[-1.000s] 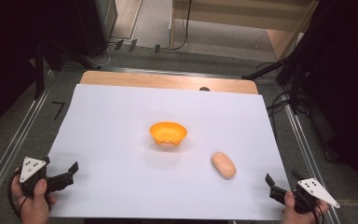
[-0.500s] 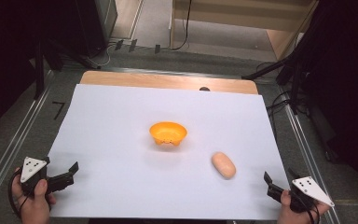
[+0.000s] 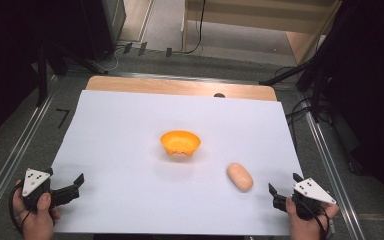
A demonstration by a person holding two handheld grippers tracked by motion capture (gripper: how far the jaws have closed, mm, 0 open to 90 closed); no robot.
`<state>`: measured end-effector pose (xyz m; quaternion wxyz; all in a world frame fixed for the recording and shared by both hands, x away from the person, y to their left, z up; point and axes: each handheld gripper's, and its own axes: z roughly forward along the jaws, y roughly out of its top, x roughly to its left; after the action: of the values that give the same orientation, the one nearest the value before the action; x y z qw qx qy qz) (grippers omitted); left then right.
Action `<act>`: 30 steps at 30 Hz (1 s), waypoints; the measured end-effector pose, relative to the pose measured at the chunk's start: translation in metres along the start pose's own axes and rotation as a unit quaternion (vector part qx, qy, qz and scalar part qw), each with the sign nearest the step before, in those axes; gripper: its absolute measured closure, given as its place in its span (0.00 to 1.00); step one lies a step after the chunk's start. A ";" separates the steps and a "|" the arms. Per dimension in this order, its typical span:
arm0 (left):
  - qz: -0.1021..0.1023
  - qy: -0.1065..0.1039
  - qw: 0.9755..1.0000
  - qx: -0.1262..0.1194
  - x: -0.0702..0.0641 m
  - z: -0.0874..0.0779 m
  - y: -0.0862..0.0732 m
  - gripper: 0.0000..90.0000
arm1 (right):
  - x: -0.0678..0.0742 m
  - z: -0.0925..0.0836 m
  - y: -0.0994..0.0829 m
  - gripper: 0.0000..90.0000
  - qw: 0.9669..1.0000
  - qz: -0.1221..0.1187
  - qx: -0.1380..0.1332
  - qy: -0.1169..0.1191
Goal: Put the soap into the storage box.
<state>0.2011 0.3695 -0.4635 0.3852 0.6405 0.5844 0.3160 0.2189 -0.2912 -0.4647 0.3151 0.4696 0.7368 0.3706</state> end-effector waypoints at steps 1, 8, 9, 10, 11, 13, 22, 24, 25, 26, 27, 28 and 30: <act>0.000 0.000 1.000 0.000 0.000 0.000 0.000 0.00 | 0.000 0.001 0.001 0.15 1.000 -0.001 0.005 0.006; 0.000 0.000 1.000 0.001 0.000 0.000 0.000 0.00 | 0.000 0.010 0.013 0.15 0.998 0.011 0.040 0.050; 0.000 0.000 1.000 0.001 0.000 0.000 0.000 0.00 | 0.000 0.010 0.013 0.15 0.998 0.011 0.040 0.050; 0.000 0.001 1.000 0.000 0.000 0.000 0.000 0.00 | 0.000 0.011 0.015 0.15 0.998 0.011 0.044 0.054; 0.000 0.000 1.000 0.001 0.000 0.000 0.000 0.00 | 0.001 0.012 0.017 0.15 0.997 0.011 0.050 0.057; 0.000 0.001 1.000 0.001 0.000 0.000 0.000 0.00 | 0.002 0.017 0.022 0.15 0.996 0.010 0.066 0.066; -0.001 0.000 1.000 0.000 0.000 0.000 0.000 0.00 | 0.008 0.028 0.036 0.15 0.991 0.010 0.100 0.089; -0.001 0.000 1.000 0.001 0.000 0.000 0.000 0.00 | 0.009 0.031 0.038 0.15 0.990 0.009 0.110 0.092; -0.001 0.001 1.000 0.001 0.000 0.000 0.000 0.00 | 0.009 0.032 0.039 0.15 0.989 0.009 0.114 0.094; -0.001 0.001 1.000 0.001 0.000 0.000 0.000 0.00 | 0.009 0.034 0.040 0.15 0.988 0.008 0.118 0.096; -0.001 0.001 1.000 0.001 0.000 0.000 0.000 0.00 | 0.009 0.035 0.042 0.15 0.988 0.007 0.122 0.097; -0.001 0.001 1.000 0.001 0.000 0.000 0.000 0.00 | 0.009 0.037 0.044 0.15 0.986 0.005 0.131 0.102; -0.001 0.001 1.000 0.001 0.000 0.000 0.000 0.00 | 0.009 0.038 0.046 0.15 0.985 0.006 0.136 0.104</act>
<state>0.2011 0.3695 -0.4634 0.3839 0.6402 0.5856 0.3161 0.2677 -0.2598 -0.4473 0.1683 0.4714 0.8062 0.3154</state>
